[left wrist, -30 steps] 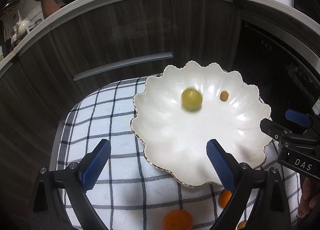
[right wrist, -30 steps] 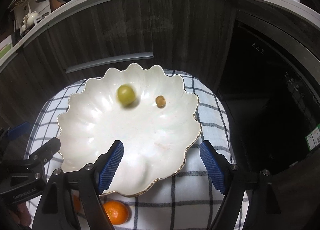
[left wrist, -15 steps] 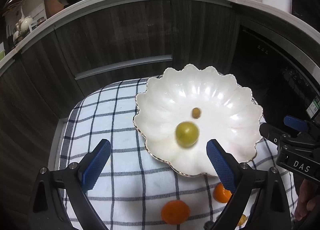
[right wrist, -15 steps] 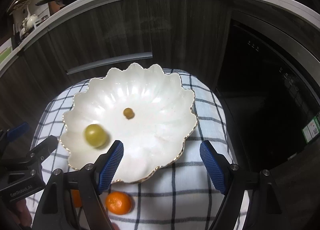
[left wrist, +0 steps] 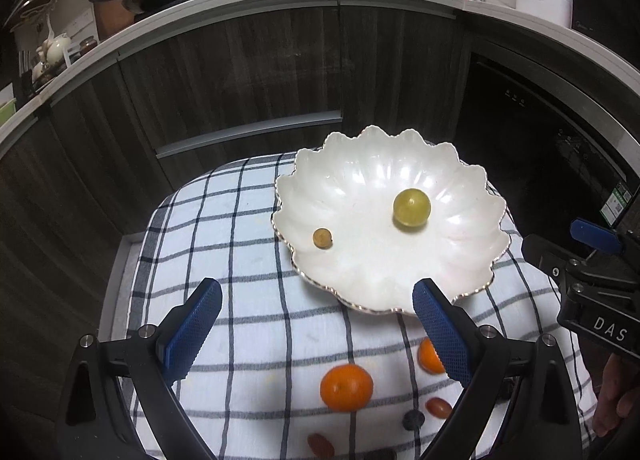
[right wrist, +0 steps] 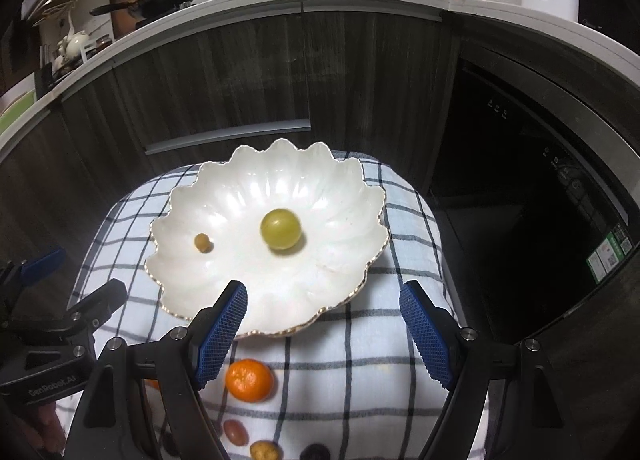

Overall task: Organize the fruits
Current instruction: 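Withdraw both open tools from the bowl back toward the fruits, then grasp the dark purple plum with left gripper while right grasps the brown speckled fruit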

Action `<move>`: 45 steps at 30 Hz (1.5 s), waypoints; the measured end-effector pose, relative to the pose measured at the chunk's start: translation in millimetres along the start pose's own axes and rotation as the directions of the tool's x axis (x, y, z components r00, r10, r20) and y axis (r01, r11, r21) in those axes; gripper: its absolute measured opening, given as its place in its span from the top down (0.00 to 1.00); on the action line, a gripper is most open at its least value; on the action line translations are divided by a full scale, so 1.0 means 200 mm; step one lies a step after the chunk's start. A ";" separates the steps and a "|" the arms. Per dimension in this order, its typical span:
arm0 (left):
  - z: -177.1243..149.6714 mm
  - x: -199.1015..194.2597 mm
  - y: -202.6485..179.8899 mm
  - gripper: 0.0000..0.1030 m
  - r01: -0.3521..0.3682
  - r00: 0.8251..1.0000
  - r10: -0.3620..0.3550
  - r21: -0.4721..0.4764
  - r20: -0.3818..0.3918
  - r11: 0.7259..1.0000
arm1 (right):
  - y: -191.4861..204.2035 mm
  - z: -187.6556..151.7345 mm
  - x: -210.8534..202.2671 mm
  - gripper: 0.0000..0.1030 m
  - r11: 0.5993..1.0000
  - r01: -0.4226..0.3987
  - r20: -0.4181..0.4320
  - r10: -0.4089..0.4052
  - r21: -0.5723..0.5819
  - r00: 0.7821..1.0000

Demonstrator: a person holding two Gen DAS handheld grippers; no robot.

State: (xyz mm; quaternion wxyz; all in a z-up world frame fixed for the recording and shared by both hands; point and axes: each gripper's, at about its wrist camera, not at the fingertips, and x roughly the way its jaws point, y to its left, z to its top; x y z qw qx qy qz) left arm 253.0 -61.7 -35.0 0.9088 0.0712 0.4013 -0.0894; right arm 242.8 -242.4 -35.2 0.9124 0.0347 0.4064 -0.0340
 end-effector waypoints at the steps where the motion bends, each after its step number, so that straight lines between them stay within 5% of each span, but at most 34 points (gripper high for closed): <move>1: -0.01 -0.01 0.00 0.05 -0.002 1.000 0.002 0.000 0.002 1.000 | 0.00 -0.01 -0.01 0.23 1.000 -0.003 -0.001 0.003 -0.001 1.000; 39: -0.51 -0.15 -0.09 0.07 0.016 1.000 -0.016 0.063 0.013 0.998 | 0.14 -0.40 -0.14 0.23 0.983 -0.067 0.007 0.069 -0.173 0.998; 45: -0.58 -0.14 -0.11 0.14 0.024 1.000 -0.024 0.091 -0.005 0.996 | 0.15 -0.46 -0.12 0.23 0.980 -0.082 -0.012 0.082 -0.182 0.997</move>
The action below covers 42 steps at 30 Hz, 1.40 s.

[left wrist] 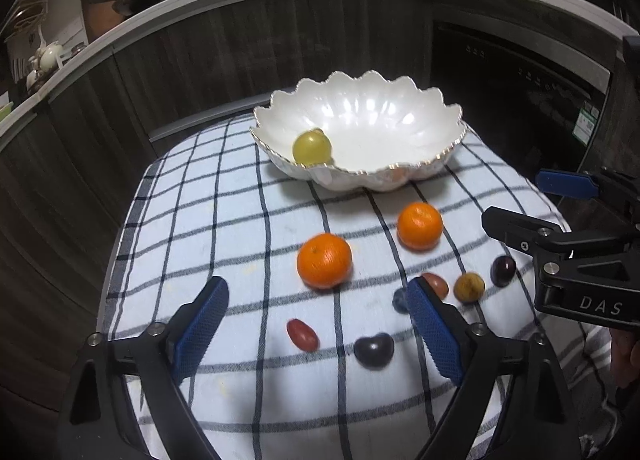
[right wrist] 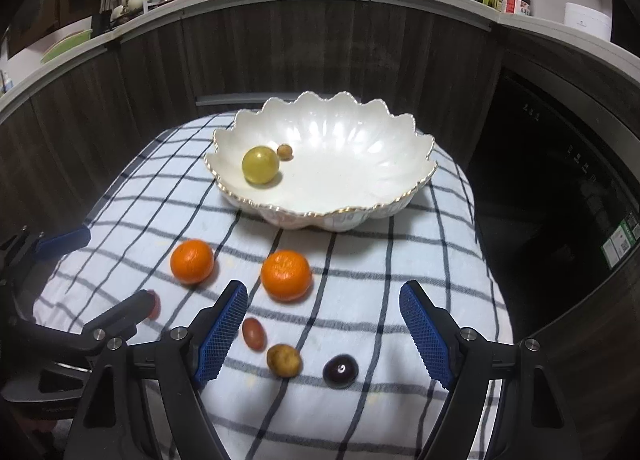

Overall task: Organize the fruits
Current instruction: 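Grasp the dark purple plum with left gripper while right grasps the brown speckled fruit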

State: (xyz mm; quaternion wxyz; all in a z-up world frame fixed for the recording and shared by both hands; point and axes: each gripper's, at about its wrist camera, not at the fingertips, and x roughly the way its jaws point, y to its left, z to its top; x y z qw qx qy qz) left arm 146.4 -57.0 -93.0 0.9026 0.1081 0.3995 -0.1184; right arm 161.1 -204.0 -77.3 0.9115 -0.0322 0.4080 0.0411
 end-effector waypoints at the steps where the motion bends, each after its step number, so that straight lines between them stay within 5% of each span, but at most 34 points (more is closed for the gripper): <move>1: -0.01 0.00 0.00 0.15 0.003 1.000 -0.003 0.002 -0.003 1.000 | 0.00 -0.01 0.00 0.23 1.000 -0.002 -0.004 0.002 -0.001 1.000; 12: -0.09 0.00 -0.07 0.20 0.023 1.000 -0.024 0.050 0.019 0.999 | 0.03 -0.14 0.02 0.24 0.999 -0.035 -0.031 0.034 -0.020 0.999; 17: -0.12 0.02 -0.08 0.22 0.028 0.999 -0.029 0.058 0.018 0.998 | 0.03 -0.18 0.04 0.32 0.998 -0.043 -0.039 0.042 -0.034 0.998; 25: -0.16 0.05 -0.10 0.42 0.058 0.998 -0.058 0.089 0.007 0.994 | 0.05 -0.21 0.07 0.36 0.997 -0.059 -0.046 0.056 -0.050 0.997; 42: -0.24 0.16 -0.12 0.54 0.094 0.995 -0.089 0.098 -0.054 0.991 | 0.11 -0.26 0.14 0.48 0.992 -0.081 -0.062 0.075 -0.096 0.995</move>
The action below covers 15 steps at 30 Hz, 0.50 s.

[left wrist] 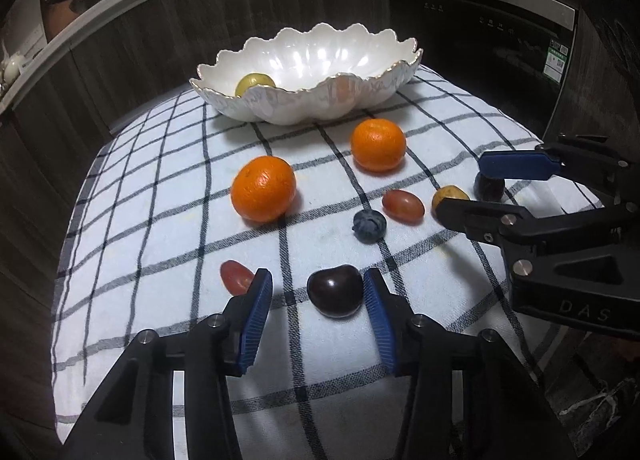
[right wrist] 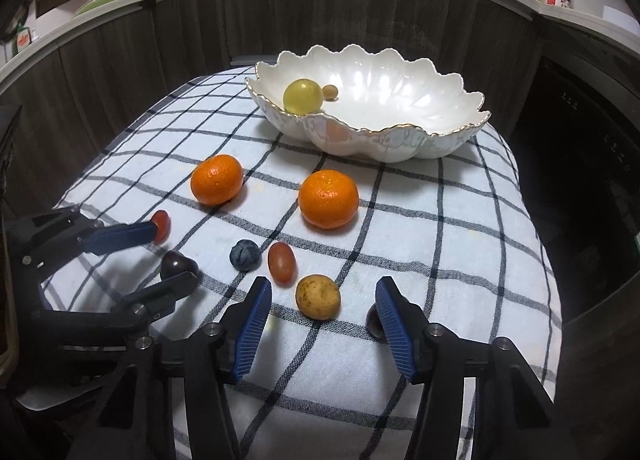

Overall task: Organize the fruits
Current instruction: 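Grasp the dark purple plum with left gripper while right grasps the brown speckled fruit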

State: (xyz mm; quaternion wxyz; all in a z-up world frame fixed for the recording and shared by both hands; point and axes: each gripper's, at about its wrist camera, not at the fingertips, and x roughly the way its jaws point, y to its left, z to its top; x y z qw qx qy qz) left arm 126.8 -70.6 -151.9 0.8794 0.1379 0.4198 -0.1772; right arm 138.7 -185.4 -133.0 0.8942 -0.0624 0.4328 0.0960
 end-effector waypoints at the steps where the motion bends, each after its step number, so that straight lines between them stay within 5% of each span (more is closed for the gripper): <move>1: 0.00 0.00 0.00 0.55 0.001 1.000 -0.001 0.005 0.000 1.000 | 0.00 0.00 0.01 0.48 1.000 -0.003 -0.001 0.003 -0.002 1.000; 15: -0.01 0.04 0.00 0.57 0.050 0.999 -0.050 -0.016 -0.014 0.999 | 0.01 -0.01 0.10 0.56 0.999 -0.032 -0.030 0.032 0.005 0.999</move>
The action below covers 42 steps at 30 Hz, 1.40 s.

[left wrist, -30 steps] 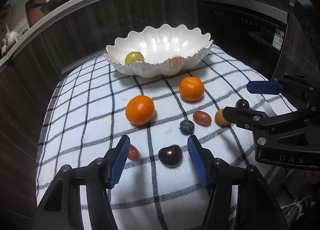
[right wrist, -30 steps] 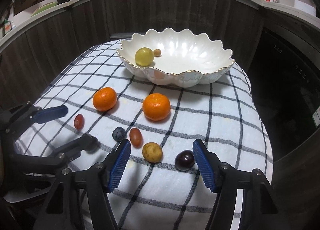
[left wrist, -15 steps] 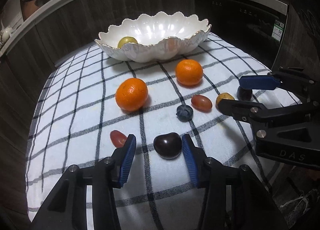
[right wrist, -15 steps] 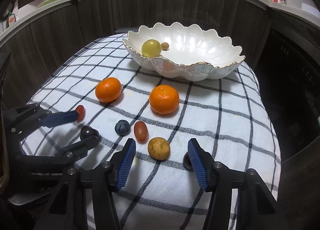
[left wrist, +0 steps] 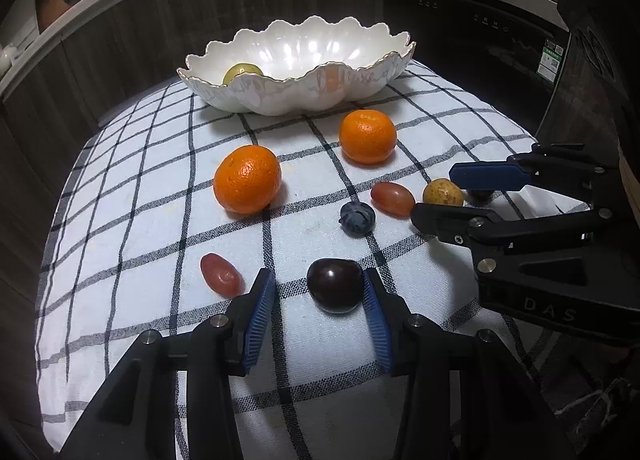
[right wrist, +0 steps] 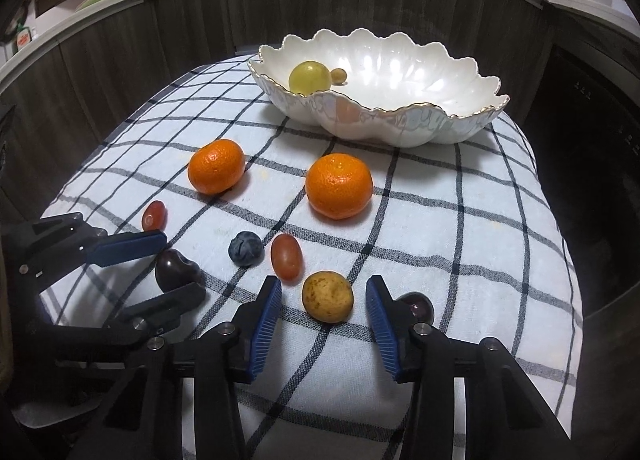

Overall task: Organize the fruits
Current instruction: 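Grasp the dark purple plum with left gripper while right grasps the brown speckled fruit, then lift and carry the plum and brown fruit over the white bowl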

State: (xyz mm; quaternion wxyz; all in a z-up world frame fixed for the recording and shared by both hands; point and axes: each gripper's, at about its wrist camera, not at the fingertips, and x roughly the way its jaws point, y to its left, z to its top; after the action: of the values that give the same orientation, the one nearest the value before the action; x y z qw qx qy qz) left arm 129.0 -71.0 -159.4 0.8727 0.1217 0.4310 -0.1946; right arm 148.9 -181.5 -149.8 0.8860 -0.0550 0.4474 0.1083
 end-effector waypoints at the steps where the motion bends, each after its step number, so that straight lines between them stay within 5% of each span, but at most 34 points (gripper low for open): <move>1: 0.00 0.00 0.00 0.58 0.002 1.000 -0.002 -0.002 -0.001 1.000 | 0.00 0.00 0.00 0.56 1.000 0.001 0.000 -0.001 -0.002 1.000; 12: 0.00 0.00 0.00 0.70 0.018 1.000 -0.018 -0.002 -0.001 1.000 | 0.02 0.00 0.02 0.73 0.999 0.030 -0.016 -0.031 -0.032 0.999; 42: 0.10 -0.11 0.02 0.73 -0.023 0.999 0.025 -0.037 0.042 0.999 | -0.01 0.05 -0.11 0.73 1.000 0.025 0.030 -0.026 0.010 0.999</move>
State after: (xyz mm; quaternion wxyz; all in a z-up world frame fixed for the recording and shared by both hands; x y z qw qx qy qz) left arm 132.7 -68.8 -130.5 0.8859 0.1067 0.4145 -0.1787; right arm 144.8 -183.9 -125.5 0.8943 -0.0549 0.4336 0.0956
